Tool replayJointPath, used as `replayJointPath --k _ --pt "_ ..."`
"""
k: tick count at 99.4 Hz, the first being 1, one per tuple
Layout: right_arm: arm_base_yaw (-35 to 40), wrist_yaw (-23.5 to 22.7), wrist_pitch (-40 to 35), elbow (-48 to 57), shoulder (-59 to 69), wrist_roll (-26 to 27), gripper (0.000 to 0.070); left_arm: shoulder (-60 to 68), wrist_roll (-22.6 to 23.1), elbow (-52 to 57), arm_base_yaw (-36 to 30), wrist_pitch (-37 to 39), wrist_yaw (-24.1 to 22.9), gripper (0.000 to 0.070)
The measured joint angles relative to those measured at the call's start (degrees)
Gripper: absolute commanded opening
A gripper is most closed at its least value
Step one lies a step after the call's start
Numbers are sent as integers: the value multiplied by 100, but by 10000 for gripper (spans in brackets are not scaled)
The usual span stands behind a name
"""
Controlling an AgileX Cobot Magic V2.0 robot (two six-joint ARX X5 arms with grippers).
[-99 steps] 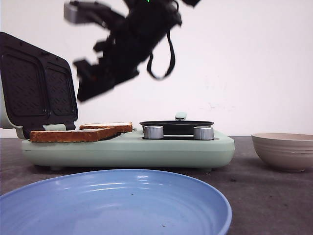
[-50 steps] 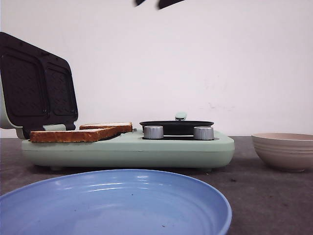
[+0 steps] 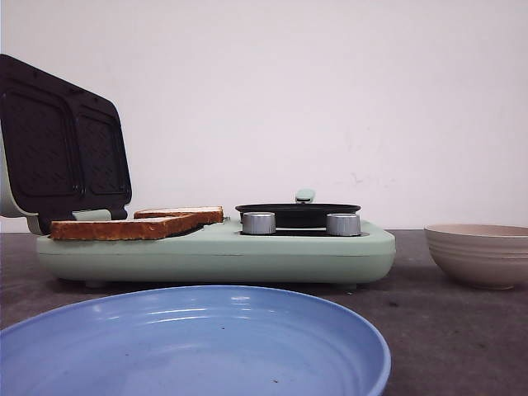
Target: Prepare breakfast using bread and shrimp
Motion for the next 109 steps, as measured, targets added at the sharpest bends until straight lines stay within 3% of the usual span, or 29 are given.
replayJointPath --k 12,32,62,89,109 --pt "-72 -7 566 -1248 -704 487 277 0 -186 0 0 11 -299 466" --pt "-98 -129 1069 -2857 -1521 1373 277 -26 -970 0 83 127 -726 487" --pt "-98 -146 1176 -3108 -1873 1696 277 -188 -2457 0 986 289 -721 487" --pt "-98 -339 1178 -3108 -1871 1683 277 -166 -3679 0 2129 133 -118 487" --pt "-98 -411 1180 -3108 -1871 1609 277 273 -4085 0 3010 142 826 487"
